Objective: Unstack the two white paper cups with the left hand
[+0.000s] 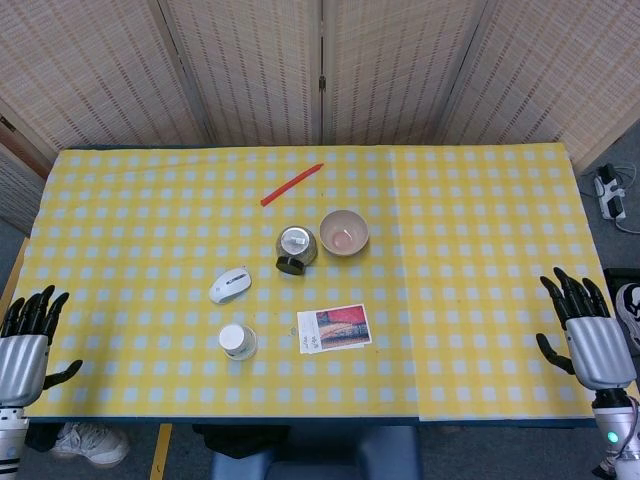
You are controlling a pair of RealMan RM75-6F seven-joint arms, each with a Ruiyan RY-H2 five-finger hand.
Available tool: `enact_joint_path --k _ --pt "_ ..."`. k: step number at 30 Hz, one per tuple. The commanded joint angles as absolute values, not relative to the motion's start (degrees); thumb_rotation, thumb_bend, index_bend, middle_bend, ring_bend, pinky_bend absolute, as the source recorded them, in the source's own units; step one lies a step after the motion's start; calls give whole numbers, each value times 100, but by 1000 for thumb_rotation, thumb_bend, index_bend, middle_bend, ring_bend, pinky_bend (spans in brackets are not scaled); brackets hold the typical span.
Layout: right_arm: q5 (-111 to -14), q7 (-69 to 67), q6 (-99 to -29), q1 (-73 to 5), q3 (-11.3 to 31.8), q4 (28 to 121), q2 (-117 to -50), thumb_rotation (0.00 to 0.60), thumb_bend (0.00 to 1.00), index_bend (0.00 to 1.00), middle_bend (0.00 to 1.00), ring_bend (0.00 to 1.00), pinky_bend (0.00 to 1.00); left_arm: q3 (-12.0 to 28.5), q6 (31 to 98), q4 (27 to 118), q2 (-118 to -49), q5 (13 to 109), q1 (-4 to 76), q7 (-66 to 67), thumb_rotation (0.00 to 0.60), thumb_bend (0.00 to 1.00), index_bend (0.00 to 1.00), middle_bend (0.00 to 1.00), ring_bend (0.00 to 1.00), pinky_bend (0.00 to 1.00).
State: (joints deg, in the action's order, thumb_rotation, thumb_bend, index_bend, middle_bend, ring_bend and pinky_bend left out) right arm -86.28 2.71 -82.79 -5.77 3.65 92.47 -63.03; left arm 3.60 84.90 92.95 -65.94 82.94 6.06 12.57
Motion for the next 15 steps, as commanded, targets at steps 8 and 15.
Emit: enact_joint_path --k 8,15 --pt "-8644 291 -8356 -548 364 9320 -6245 600 389 0 0 87 0 364 8690 8981 -6751 8598 633 1027 600 195 82 61 74 1" --pt "-8622 349 -8488 -491 402 9434 -6136 600 389 0 0 85 0 286 8325 9095 -6592 8858 892 841 600 195 109 62 75 1"
